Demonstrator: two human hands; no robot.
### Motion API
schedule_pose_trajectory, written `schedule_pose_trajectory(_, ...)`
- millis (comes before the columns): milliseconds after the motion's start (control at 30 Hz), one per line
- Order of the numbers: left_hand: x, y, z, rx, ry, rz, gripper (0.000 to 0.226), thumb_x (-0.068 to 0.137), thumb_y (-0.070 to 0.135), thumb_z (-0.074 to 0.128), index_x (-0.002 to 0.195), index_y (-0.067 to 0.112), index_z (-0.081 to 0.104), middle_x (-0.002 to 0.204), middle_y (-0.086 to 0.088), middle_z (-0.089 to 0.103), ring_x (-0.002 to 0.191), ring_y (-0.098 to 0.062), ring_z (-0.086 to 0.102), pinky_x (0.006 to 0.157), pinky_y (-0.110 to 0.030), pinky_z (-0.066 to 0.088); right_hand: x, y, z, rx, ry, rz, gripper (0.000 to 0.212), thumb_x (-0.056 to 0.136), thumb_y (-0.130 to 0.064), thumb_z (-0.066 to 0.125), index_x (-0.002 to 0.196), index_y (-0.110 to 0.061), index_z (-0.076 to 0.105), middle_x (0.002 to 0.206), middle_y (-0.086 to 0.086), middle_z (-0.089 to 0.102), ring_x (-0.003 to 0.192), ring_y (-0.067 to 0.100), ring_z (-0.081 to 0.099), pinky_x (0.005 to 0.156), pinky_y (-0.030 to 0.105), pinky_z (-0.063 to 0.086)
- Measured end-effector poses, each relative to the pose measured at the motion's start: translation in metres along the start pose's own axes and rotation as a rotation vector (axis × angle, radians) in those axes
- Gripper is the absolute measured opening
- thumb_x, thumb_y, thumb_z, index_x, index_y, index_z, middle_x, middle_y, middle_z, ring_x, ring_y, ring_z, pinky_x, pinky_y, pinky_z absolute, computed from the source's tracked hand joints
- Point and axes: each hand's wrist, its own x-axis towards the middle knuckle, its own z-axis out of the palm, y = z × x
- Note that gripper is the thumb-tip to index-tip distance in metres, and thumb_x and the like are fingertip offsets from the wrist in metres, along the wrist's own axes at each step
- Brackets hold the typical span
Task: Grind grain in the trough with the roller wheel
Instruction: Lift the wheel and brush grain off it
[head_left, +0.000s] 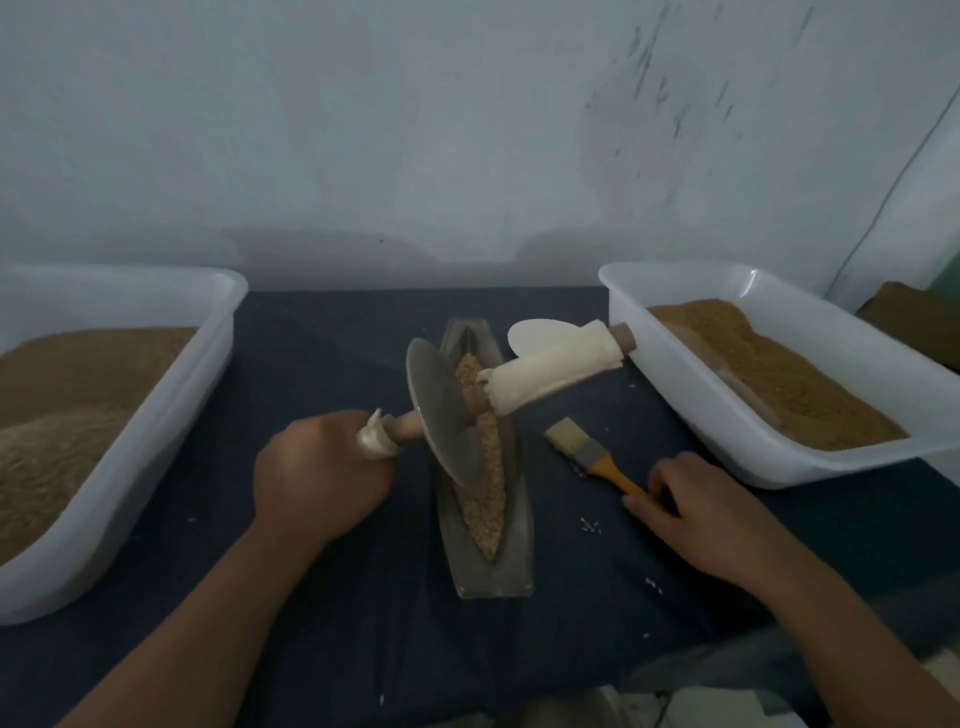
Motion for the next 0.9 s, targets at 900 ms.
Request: schedule_pose_trajectory(900, 0.009, -0.011, -0.003, -0.424, -0.112, -0.246, 0.013, 0.079, 0.05, 0.084, 0.08, 0.045, 0.072, 0.069, 0.014, 0.072, 0.065, 0.0, 0.067, 0.067, -0.041, 0.058, 0.124, -0.121, -0.046, 0.532, 0.346, -0.323, 0.032, 0.1, -0.048, 0.062, 0.076, -0.028, 0.071, 0.073, -0.009, 0.067, 0.069, 0.004, 0.061, 0.06, 0.027, 0.042)
